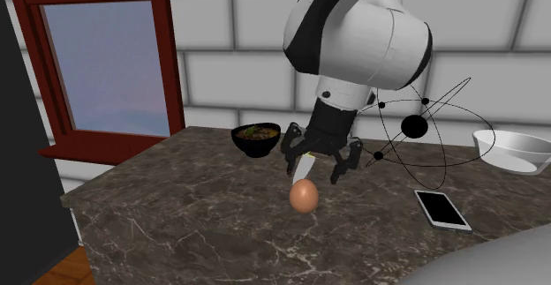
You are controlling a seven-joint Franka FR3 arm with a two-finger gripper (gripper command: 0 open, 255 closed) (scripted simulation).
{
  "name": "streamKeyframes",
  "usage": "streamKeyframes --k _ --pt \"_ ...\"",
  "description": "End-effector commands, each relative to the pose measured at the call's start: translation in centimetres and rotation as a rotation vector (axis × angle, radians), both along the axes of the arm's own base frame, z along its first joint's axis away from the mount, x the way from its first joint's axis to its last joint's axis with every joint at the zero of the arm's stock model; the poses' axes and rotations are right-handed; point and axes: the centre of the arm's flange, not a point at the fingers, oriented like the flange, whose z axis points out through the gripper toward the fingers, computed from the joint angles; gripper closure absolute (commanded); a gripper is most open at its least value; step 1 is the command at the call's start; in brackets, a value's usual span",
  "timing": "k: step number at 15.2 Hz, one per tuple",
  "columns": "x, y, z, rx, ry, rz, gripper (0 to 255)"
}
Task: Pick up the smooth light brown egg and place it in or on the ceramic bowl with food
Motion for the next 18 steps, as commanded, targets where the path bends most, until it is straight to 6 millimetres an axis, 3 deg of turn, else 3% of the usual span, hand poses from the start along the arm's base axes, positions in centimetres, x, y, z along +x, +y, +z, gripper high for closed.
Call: streamKeyframes --k 1,9,17,18 --pt "0.3 -1.0 -2.4 0.042 -0.025 -0.079 0" --pt "1.1 -0.2 -6.6 0.047 -0.027 -0.087 0" --pt "1.1 -0.2 -6.6 0.047 -0.027 -0.087 0" --pt "1.1 -0.2 -6.6 0.047 -0.027 -0.087 255"
